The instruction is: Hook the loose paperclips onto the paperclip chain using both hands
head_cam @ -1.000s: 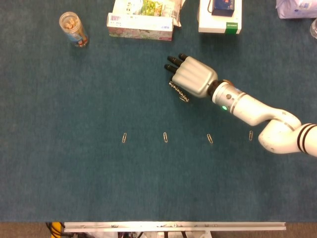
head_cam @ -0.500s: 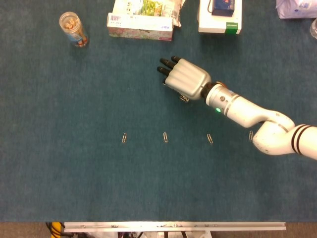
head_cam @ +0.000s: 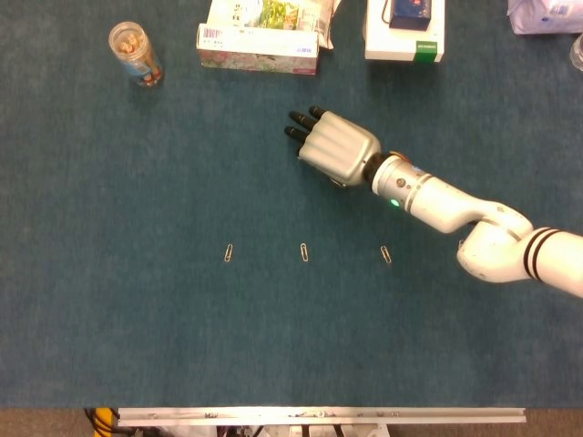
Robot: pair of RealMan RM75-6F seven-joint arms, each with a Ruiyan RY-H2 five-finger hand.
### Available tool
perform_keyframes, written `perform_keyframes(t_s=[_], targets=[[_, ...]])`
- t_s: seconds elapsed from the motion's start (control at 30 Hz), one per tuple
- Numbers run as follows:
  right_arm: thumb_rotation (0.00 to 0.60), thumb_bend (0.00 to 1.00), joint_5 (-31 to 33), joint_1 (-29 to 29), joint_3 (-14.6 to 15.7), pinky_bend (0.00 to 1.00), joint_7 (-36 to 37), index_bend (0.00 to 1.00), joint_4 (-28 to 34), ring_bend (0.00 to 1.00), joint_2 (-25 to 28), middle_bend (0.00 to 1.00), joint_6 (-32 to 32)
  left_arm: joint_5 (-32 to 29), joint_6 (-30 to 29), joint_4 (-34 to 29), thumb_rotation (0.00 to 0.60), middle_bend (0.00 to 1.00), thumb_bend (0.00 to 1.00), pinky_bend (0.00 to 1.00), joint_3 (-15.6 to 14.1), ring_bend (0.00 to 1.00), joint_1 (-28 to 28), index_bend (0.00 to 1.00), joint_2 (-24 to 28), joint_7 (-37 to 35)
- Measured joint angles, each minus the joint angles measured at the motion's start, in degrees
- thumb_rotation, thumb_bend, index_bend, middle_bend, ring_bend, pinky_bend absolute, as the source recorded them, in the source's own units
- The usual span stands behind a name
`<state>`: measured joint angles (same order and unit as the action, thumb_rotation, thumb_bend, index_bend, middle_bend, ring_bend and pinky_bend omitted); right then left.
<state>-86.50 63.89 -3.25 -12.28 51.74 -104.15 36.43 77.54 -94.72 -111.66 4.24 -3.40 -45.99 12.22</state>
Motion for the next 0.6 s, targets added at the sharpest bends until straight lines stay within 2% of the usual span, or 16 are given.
perform_keyframes(t_s=[0.6], targets=[[0.600, 1.00, -0.85, 0.58, 0.80, 0.21, 1.60, 0.53, -2.81, 0.08, -1.74, 0.18, -0.39, -0.79, -0.01, -0.08, 0.600, 0.12, 0.36, 0.00, 0.34, 0.00, -0.21, 0.60, 0.58, -1.20]])
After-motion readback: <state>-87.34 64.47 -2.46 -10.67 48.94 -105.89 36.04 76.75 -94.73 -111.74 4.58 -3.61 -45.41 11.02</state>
